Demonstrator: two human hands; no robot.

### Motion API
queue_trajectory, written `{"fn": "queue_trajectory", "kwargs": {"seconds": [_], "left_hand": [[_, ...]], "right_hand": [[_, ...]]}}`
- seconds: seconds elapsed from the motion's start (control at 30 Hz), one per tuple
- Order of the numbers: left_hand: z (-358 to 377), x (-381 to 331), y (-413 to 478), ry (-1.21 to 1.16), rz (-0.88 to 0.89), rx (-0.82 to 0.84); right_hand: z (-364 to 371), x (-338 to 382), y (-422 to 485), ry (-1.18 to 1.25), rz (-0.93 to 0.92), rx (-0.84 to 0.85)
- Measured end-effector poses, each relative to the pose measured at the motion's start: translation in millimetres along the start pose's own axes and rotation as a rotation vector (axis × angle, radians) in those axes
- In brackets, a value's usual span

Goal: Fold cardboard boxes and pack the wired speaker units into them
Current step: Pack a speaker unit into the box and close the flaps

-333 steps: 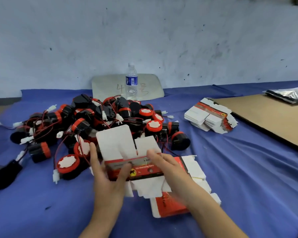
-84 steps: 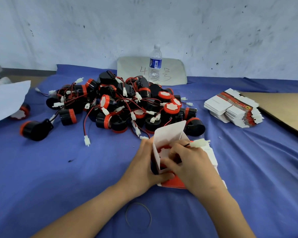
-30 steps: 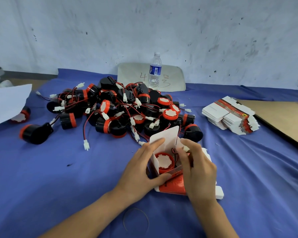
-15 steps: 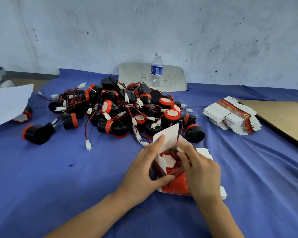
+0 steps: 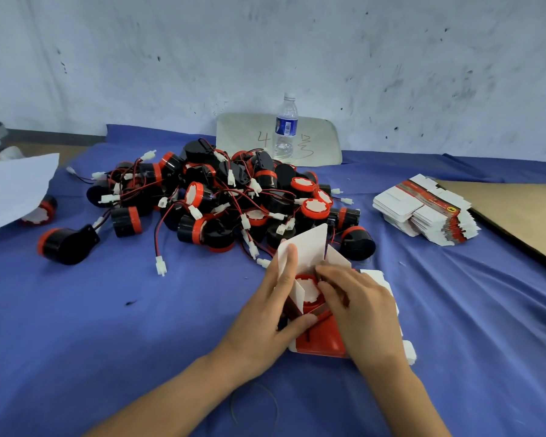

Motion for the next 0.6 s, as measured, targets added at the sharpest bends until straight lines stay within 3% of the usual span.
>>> {"fn": "queue_trajectory", "kwargs": {"seconds": [0.17, 0.3, 0.47, 0.6], "left_hand": [[-1.3, 0.4, -0.6, -0.005, 0.006, -0.012], [-2.1, -0.9, 0.3, -0.005, 0.016, -0.020], [-0.3, 0.5, -0.9, 0.030, 0.040, -0.032], [-0.4, 0.3, -0.5, 0.017, 0.033, -0.049]], "right_hand": [[-1.0, 0.2, 2.1, -0.009, -0.099, 0.019], [-1.7, 1.6, 0.9, -0.005, -0.075, 0.016], [5.5, -0.8, -0.6, 0.018, 0.114, -0.027], [7.5, 0.0, -0.9, -0.063, -0.028, -0.196]]}}
Point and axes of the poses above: each hand's wrist, its own y-axis towards the middle knuckle, its own z-axis out of the palm, x = y × z, the point moved 1 cm from there along y, towards the middle knuckle
